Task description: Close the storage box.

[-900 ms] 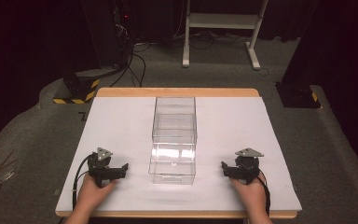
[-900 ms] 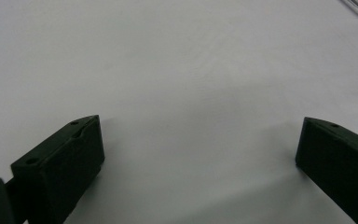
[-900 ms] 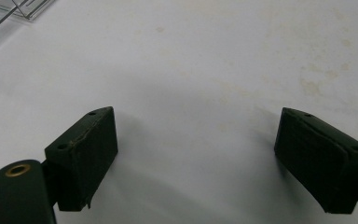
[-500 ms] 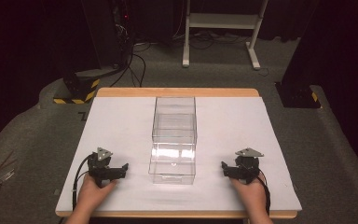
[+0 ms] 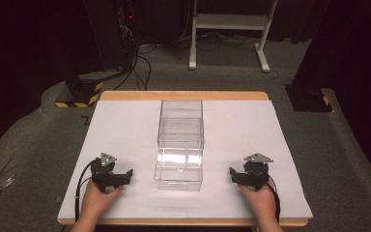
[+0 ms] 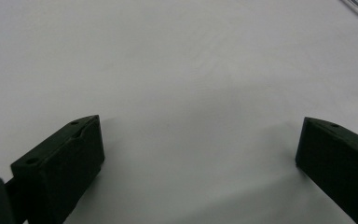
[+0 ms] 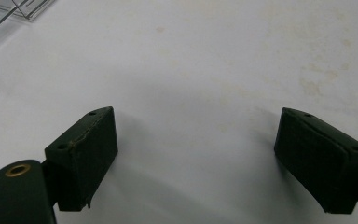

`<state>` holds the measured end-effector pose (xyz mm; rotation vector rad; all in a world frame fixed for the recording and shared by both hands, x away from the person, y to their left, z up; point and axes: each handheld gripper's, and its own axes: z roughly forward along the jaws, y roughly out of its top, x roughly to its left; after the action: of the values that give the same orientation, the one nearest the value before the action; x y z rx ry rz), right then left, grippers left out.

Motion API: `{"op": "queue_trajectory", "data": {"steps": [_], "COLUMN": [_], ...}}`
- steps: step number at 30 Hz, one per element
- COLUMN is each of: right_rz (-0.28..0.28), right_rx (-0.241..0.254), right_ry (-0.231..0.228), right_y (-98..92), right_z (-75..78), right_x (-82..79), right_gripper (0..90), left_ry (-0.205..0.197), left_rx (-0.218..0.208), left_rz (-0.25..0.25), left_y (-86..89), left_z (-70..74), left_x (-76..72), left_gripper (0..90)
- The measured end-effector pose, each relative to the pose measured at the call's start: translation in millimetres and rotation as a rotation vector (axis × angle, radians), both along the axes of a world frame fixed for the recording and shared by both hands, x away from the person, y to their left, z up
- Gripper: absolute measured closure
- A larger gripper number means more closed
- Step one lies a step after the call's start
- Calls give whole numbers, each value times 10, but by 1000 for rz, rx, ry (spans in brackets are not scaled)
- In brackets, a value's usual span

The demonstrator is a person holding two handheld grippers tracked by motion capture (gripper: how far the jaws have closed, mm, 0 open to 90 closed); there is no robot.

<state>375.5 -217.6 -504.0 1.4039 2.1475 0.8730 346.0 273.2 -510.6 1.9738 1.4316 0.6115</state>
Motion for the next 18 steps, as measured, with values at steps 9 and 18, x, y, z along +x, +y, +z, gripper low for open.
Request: {"op": "queue_trajectory", "data": {"steps": [9, 18], "right_rz": [0, 1], "right_rx": [-1, -2], "right_ry": [0, -1], "right_y": [1, 1], "right_z": [0, 1], "right_x": [-1, 1], "right_gripper": [131, 131], "left_ry": [4, -19], "left_rx": [-5, -13], "left_rz": [-2, -47], "left_y": [3, 15], "left_z": [6, 48], "left_x": [1, -37], "left_gripper": [14, 12]}}
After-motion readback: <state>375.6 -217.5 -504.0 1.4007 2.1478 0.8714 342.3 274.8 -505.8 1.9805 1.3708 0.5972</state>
